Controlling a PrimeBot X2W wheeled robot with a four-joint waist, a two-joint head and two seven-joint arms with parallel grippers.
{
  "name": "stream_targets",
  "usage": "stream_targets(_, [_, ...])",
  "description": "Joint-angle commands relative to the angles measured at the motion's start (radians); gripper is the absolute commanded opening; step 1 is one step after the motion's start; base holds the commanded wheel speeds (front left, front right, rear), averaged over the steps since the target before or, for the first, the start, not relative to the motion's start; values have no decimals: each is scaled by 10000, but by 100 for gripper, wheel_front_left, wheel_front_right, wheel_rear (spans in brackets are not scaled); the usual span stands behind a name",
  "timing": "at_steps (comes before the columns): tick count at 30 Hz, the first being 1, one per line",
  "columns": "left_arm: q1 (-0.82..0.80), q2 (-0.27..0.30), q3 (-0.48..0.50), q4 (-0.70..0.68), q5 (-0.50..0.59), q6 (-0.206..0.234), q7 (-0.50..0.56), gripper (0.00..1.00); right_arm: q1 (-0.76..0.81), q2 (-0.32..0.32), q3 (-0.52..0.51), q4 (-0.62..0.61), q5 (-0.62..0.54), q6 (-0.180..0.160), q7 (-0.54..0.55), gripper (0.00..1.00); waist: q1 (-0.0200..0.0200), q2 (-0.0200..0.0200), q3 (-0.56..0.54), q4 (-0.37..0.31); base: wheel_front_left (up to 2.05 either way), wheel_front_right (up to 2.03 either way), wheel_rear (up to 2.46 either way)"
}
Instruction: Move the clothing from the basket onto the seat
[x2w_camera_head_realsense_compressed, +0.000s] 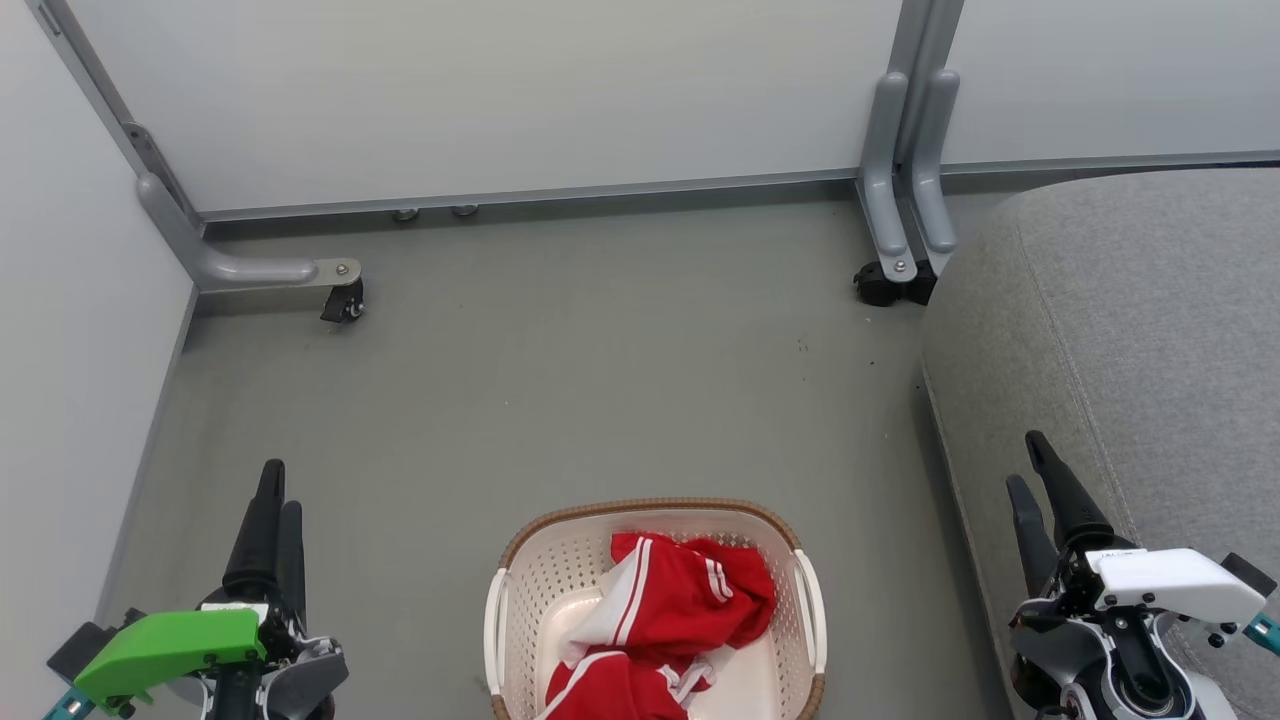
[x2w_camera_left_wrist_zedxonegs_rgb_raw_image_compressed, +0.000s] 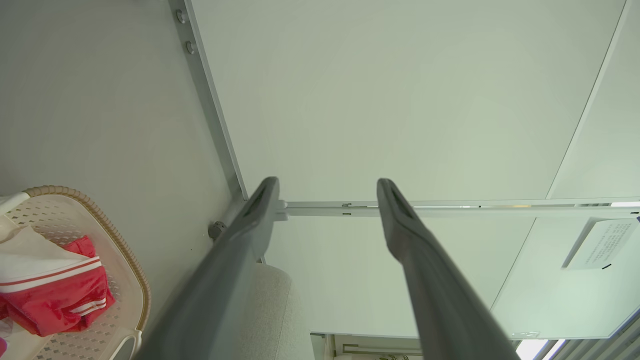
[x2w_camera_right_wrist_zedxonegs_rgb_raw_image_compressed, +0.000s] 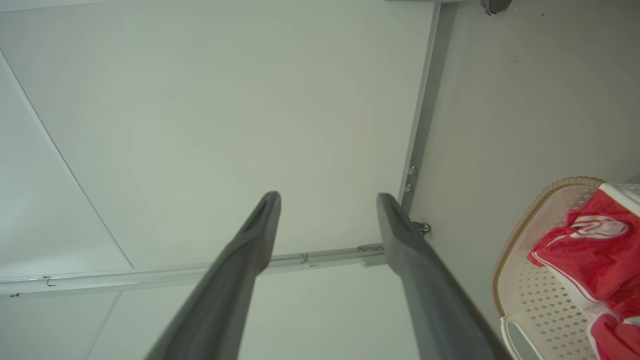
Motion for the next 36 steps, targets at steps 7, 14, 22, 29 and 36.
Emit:
stream_targets(7, [-434, 191, -125, -620, 866, -20, -447, 100, -417, -205, 257, -427, -1193, 3, -417, 100, 0, 0, 8, -1, 0, 0, 0])
stream_targets(14, [-455, 189, -157, -1050, 2278, -24, -737, 100, -509, -259, 460, -690, -3108, 3, -710, 100, 0, 0, 17, 8, 0, 0, 0])
stream_targets(22, [-433, 356, -449, -1266, 3972, -28, -1052, 100, -544, -256, 684, -881, -4909, 3, -1022, 100, 0, 0, 18, 23, 0, 0, 0])
stream_targets(29, [-367, 446, -550, -1207, 5561, -32, -1307, 100, -562, -293, 884, -954, -6264, 4, -1278, 100, 0, 0, 13, 23, 0, 0, 0])
stream_targets(36, [-342, 569, -729, -1132, 7000, -35, -1544, 100, -580, -300, 1030, -947, -7376, 4, -1514, 100, 0, 0, 6, 26, 0, 0, 0])
